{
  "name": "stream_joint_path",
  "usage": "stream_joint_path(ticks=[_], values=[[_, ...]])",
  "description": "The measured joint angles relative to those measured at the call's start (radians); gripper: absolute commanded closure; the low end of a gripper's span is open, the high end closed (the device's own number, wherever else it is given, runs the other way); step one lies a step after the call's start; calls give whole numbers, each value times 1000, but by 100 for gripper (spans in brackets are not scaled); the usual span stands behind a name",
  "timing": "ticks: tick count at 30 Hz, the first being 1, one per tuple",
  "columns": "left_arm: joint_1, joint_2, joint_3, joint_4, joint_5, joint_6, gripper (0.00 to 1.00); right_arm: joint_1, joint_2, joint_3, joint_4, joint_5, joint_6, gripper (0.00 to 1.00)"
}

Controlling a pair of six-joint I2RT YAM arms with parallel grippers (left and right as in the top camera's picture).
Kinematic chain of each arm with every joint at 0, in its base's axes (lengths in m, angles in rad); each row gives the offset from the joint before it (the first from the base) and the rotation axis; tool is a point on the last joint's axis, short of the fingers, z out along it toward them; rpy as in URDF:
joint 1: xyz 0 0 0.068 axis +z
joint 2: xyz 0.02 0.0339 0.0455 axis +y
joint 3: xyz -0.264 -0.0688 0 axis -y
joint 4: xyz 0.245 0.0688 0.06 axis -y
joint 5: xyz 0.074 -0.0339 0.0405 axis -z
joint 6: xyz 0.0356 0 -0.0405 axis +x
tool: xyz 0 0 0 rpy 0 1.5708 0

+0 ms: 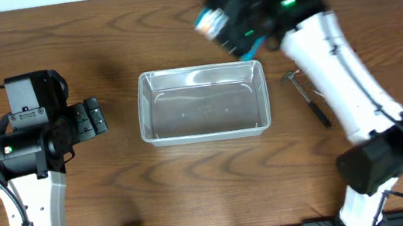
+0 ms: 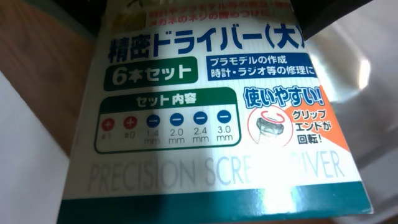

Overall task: Pack container
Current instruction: 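Carry the box left and drop it into the clear container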

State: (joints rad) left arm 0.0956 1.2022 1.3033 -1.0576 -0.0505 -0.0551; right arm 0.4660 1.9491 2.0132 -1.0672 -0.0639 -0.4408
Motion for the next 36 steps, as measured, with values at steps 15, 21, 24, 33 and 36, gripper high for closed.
stream_joint_path(ticks=[15,21,24,33,36], values=[[0,0,0,0,0,0,2,141,357,-3,-74,-117,-130,32],[0,0,0,-2,0,0,2,138,367,-4,-85,-119,-154,11],[0,0,0,-9,0,0,2,138,367,-4,-89,-119,-161,5],[0,0,0,-12,0,0,2,130,317,30,-117,-39,-161,1],[0,0,0,-13,1,0,2,101,217,66,-92,0,-117,1]])
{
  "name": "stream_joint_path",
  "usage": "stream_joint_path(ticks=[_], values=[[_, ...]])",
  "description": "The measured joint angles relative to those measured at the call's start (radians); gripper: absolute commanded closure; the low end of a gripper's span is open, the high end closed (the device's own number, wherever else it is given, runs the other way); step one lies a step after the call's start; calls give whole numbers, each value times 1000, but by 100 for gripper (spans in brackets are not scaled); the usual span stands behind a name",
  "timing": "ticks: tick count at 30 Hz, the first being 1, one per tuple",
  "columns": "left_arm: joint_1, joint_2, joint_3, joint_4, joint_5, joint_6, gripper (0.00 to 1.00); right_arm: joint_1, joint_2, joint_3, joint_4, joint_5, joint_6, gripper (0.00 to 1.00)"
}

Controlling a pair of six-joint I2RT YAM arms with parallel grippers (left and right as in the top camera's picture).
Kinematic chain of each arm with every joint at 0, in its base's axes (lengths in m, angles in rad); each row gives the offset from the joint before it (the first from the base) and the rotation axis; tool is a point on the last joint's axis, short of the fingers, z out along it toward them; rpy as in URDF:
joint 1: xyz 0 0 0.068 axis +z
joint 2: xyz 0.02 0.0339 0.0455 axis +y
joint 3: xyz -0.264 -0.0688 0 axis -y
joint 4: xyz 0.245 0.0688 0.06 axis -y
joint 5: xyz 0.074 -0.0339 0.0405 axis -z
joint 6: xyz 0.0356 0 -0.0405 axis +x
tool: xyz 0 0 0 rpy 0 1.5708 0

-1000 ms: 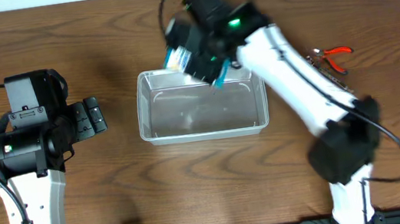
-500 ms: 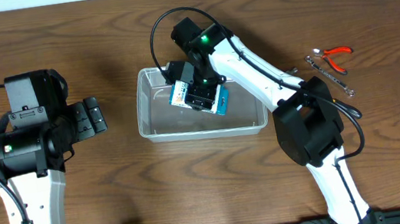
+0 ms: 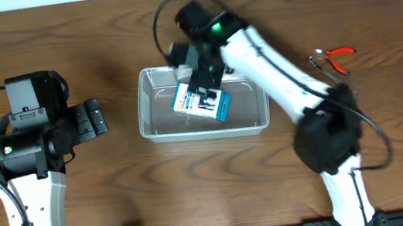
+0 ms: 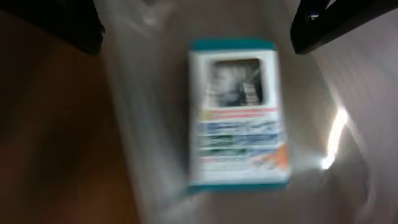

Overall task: Pack container
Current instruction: 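Carry the box left and drop it into the clear container, then move the right gripper back over the claw hammer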

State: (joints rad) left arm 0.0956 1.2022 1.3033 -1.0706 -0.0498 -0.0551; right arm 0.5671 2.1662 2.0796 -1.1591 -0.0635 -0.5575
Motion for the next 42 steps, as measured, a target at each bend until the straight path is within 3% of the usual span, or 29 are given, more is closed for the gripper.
stream_joint_path(ticks=[5,8,11,16,27,35,42], values=[[0,0,0,-3,2,0,2,-150,-208,64,-3,47,125,1],[0,0,0,-6,2,0,2,-325,-296,87,-50,77,220,1],[0,0,0,-13,2,0,2,-492,-301,89,-130,92,273,1],[0,0,0,-24,2,0,2,-636,-222,71,-341,79,206,1],[0,0,0,-24,2,0,2,-630,-180,-185,-277,60,191,1],[0,0,0,-24,2,0,2,-555,-180,-441,-126,52,209,1],[0,0,0,-25,2,0,2,-544,-179,-524,23,73,83,1]])
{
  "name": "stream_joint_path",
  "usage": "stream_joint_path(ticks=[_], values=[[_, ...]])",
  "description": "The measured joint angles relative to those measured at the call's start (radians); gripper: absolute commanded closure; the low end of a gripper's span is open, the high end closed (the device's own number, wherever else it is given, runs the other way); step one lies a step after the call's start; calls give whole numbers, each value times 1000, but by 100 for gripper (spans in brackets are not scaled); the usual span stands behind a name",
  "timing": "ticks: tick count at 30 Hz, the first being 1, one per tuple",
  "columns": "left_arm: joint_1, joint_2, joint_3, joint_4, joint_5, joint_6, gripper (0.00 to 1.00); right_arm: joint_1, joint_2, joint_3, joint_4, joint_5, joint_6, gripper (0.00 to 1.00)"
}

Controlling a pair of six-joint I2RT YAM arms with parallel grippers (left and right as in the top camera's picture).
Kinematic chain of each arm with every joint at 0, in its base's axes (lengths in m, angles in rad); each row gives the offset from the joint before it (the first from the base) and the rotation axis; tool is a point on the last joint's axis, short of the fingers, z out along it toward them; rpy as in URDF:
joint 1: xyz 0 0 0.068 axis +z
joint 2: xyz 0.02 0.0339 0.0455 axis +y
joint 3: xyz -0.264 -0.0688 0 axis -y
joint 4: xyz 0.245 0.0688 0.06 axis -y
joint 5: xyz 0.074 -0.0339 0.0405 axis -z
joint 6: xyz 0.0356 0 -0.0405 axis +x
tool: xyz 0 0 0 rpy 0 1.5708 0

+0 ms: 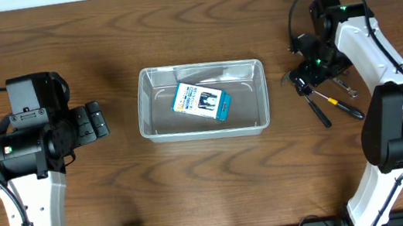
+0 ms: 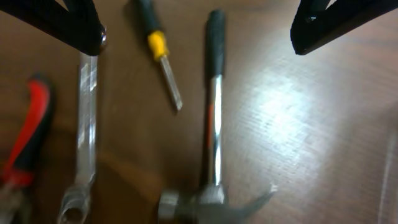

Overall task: Pack container
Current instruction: 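Move the right gripper back over the claw hammer, then lower the right gripper and grasp the claw hammer by its handle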

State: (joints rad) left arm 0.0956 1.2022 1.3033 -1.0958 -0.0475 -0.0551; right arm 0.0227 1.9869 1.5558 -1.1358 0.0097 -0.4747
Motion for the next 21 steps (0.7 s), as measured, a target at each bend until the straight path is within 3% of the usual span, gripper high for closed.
stream_joint_path(ticks=[6,21], values=[[0,0,0,0,0,0,2,0,0,0,58,-58,-144,1],[0,0,0,0,0,0,2,0,80,-11,99,-115,-146,1]])
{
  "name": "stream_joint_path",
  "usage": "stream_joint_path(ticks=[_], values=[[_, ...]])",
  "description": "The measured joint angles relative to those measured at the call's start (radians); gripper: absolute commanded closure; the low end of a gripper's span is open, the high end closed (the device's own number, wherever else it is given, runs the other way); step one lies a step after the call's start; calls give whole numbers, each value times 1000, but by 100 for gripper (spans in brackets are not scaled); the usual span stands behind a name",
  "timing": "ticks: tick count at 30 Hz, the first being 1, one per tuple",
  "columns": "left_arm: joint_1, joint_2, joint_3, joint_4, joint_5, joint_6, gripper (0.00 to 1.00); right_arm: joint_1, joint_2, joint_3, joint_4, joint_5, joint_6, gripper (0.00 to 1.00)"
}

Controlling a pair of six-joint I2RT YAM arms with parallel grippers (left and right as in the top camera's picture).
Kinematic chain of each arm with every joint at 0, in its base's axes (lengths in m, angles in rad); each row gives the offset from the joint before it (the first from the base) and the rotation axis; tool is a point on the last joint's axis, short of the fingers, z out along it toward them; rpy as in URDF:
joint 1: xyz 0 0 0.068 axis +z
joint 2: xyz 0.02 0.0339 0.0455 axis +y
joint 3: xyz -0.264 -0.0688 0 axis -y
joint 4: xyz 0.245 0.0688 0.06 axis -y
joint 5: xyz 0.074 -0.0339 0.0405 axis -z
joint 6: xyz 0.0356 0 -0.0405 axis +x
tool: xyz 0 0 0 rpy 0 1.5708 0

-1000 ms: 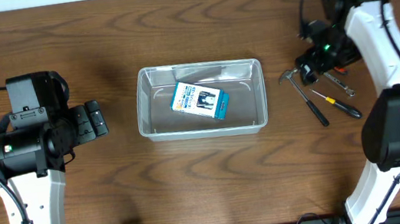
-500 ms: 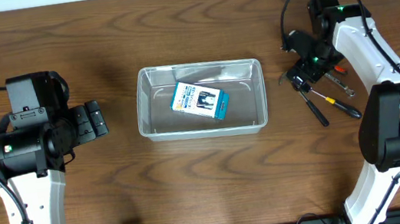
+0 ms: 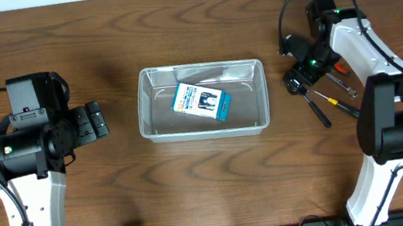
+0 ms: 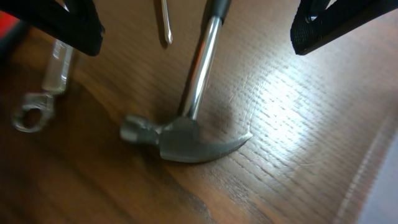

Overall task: Pack container
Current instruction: 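Lower the right gripper and grasp the claw hammer by its handle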

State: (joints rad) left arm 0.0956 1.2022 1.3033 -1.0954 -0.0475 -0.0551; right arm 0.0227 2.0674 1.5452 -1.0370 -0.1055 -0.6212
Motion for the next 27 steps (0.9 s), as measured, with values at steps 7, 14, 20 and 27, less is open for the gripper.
stream_joint_path(ticks=[7,14,20,27], values=[[0,0,0,0,0,0,2,0,32,-4,18,-11,-1,1],[0,0,0,0,0,0,2,0,73,-3,53,-7,5,4],[0,0,0,0,0,0,2,0,75,-3,69,-3,32,11],[0,0,0,0,0,0,2,0,75,-4,74,2,60,13]])
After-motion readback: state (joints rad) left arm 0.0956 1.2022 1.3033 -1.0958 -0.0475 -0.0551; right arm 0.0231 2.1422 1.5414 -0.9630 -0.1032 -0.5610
